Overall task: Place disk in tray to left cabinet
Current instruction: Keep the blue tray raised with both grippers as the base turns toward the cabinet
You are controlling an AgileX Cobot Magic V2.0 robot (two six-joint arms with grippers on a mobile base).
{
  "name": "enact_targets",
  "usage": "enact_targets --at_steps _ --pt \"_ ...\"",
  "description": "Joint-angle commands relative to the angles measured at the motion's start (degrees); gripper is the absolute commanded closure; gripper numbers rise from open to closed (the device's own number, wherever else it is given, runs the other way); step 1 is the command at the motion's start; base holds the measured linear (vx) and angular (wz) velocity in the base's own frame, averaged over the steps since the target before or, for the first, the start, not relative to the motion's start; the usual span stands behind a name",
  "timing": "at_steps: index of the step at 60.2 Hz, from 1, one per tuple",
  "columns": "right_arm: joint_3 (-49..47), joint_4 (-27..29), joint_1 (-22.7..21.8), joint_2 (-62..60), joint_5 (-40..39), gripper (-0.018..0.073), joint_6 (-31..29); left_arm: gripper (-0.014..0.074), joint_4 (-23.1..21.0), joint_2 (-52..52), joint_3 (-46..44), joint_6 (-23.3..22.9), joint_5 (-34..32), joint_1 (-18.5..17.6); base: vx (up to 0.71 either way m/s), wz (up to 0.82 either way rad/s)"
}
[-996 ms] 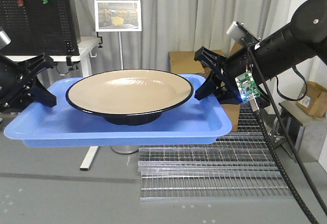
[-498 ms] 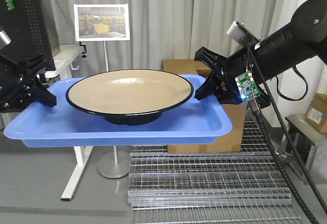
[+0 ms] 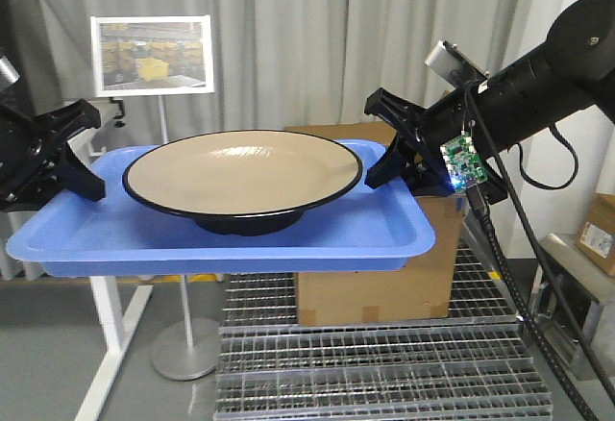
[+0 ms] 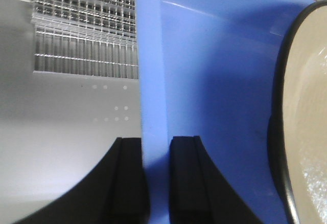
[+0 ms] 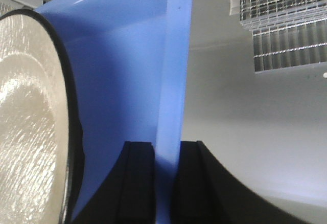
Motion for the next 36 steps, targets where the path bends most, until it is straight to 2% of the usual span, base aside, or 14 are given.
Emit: enact_targets --at_steps 1,18,36 --pt "-1.9 5.3 0.7 -3.3 -0.8 0.0561 -0.9 0.0597 -6.2 -2.9 -1.7 -0.4 -2.4 -0.8 0.32 -0.21" --pt "-1.9 5.3 0.7 -3.3 -0.8 0.0561 -0.9 0.0596 -6.2 -2.9 -1.7 -0.4 -2.4 -0.8 0.28 -0.35" --pt "-1.9 5.3 0.7 -3.3 -0.8 0.0561 -0.9 0.0596 -6.1 -2.9 -1.7 -0.4 -2.4 -0.8 0.20 -0.57"
